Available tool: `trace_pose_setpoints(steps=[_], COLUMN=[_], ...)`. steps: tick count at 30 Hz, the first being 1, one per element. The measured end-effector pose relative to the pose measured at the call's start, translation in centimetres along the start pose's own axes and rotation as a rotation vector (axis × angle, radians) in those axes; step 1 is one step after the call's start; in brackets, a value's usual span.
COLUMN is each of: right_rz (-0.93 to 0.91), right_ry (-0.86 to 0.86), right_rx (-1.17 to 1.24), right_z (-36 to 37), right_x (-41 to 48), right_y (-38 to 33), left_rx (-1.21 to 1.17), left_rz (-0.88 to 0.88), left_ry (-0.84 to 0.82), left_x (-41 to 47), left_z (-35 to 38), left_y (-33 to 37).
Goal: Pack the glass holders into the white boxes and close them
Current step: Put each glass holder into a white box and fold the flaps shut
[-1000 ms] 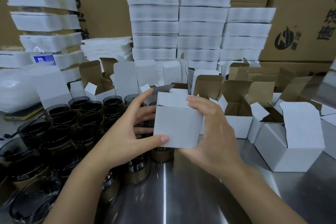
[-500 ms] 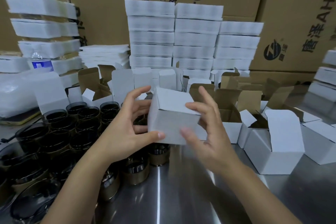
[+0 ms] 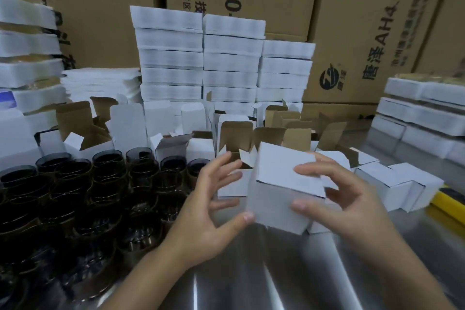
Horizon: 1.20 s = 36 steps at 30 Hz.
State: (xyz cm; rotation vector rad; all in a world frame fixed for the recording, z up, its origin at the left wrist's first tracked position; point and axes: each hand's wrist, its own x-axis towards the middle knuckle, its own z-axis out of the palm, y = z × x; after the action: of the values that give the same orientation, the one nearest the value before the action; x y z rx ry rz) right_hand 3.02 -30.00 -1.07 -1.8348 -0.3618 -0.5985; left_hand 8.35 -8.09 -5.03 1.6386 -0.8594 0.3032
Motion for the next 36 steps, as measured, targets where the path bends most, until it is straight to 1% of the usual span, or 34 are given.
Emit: trace_pose_setpoints(steps=[3, 6, 8, 10, 12, 14, 16, 18, 20, 22, 23, 25, 27, 29, 31, 32, 35, 36], right_rz=[0.013, 0.08, 0.166, 0.241, 0.265, 0.283, 0.309, 0.369, 0.439, 0.481, 0.473, 0.35, 0.195, 0.129, 0.147, 0.171, 0.283, 0.323], right_ry=[0.254, 0.467, 0.562, 0.62, 0.624, 0.583, 0.55, 0.515, 0.496, 0.516, 0.546, 0.622, 0.635, 0.594, 0.55, 0.521, 0.427, 0.417], right_rx=[-0.022, -0.259, -0.404, -0.536, -0.634, -0.613, -0.659, -0.755, -0.778, -0.826, -0.876, -0.93, -0.869, -0.729, -0.647, -0.672, -0.854, -0.868], right_z=[-4.6, -9.7, -11.8, -12.3, -11.2, -9.6, -8.5, -7.8, -7.4, -7.1, -6.9, -6.1, -4.5, -2.5, -0.6, 0.2, 1.4, 1.5], right_x=[-2.8, -4.3, -4.2, -3.5, -2.9, -2.5, -1.9, -1.2, -0.7, -0.6, -0.6, -0.8, -0.9, -1.0, -0.8, -0.6, 0.6, 0.9], right_y=[0.1, 2.9, 5.1, 6.9, 7.6, 8.0, 8.7, 9.2, 9.3, 9.1, 9.0, 8.3, 7.3, 6.3, 5.7, 5.5, 5.8, 6.0], left_rx=[0.109, 0.12, 0.126, 0.152, 0.198, 0.243, 0.291, 0.345, 0.37, 0.391, 0.399, 0.407, 0.412, 0.424, 0.448, 0.456, 0.435, 0.422], left_rz=[0.052, 0.028, 0.013, 0.008, 0.01, 0.005, -0.002, -0.007, -0.021, -0.043, -0.049, -0.042, -0.034, -0.033, -0.029, -0.03, -0.053, -0.061], left_ry=[0.003, 0.016, 0.014, -0.008, -0.036, -0.058, -0.079, -0.099, -0.108, -0.117, -0.123, -0.133, -0.142, -0.157, -0.17, -0.173, -0.172, -0.165], left_x=[-0.6, -0.7, -0.8, -0.9, -1.1, -1.3, -1.5, -1.6, -1.7, -1.7, -1.7, -1.8, -1.9, -1.9, -1.9, -1.9, -1.9, -1.9], left_z=[0.5, 0.3, 0.3, 0.4, 0.5, 0.5, 0.3, 0.1, 0.0, -0.1, 0.0, 0.1, 0.2, 0.3, 0.3, 0.3, 0.4, 0.5], left_y=[-0.7, -1.1, -1.3, -1.4, -1.5, -1.7, -1.9, -2.2, -2.4, -2.6, -2.7, -2.8, -2.9, -3.0, -3.2, -3.2, -3.3, -3.3])
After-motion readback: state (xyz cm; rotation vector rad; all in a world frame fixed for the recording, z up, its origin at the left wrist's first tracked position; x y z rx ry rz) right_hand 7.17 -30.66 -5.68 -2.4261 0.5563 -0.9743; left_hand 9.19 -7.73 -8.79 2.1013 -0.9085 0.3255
